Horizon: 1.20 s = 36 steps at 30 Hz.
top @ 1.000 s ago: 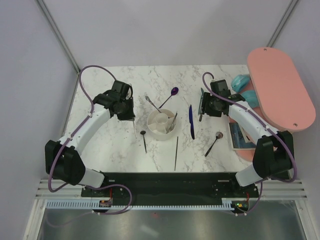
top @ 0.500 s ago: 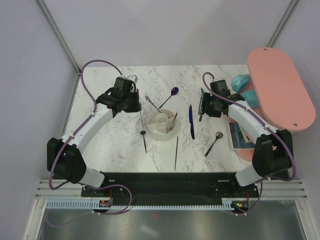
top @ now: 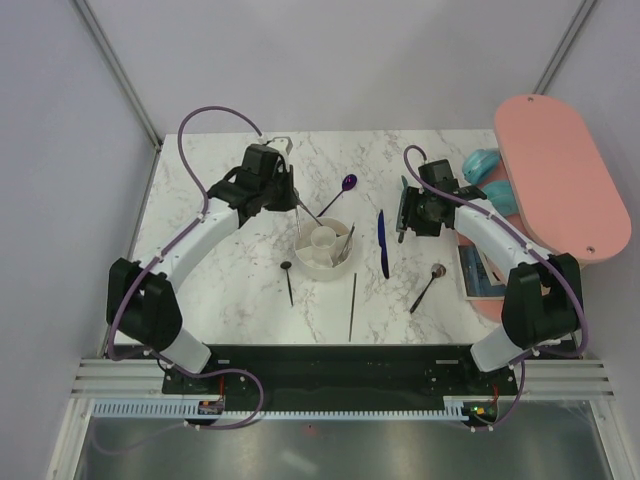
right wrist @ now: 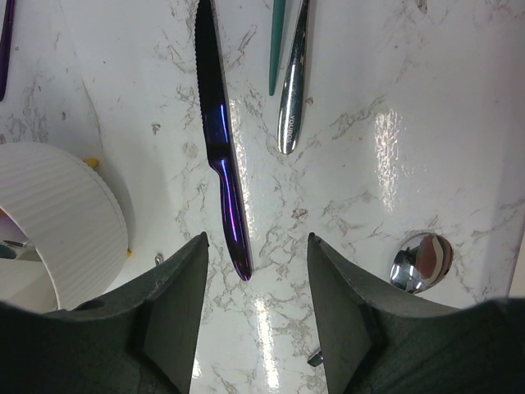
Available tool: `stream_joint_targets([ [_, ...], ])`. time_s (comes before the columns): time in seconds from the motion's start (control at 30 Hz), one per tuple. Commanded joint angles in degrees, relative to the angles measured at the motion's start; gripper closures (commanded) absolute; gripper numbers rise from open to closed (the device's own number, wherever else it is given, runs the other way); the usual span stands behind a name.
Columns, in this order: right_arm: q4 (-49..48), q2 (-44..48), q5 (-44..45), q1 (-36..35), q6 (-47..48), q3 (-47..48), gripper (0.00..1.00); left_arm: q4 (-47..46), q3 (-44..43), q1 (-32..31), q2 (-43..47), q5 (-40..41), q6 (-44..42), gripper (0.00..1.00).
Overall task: Sort the eating utensils into containers
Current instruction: Pick up the spoon from the center of the board, then place the spoon in the storage box.
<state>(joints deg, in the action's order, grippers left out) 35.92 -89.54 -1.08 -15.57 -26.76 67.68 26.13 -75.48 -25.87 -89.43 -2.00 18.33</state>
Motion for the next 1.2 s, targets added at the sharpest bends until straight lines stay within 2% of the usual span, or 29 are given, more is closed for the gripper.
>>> stream_joint_targets([
  [0.0,0.5,-0.4,-0.7,0.3,-0.5,1.8,0.41,-3.1,-2.8,-1.0,0.2,-0.5,-2.6,0.98],
  [0.4,0.3,-1.1,-1.7,0.2,-0.9,2.0,0.41,-3.2,3.1,-3.8,4.0,-2.0,-0.5,0.98],
  [0.83,0.4,-1.1,-1.9,0.3,-0.7,2.4,0.41,-6.3,9.0,-7.1,4.6,1.1,0.1,0.98],
  [1.17,0.4,-1.4,-2.0,0.3,-0.8,2.2,0.41,-6.9,9.7,-8.8,3.6,1.2,-0.2,0.98],
])
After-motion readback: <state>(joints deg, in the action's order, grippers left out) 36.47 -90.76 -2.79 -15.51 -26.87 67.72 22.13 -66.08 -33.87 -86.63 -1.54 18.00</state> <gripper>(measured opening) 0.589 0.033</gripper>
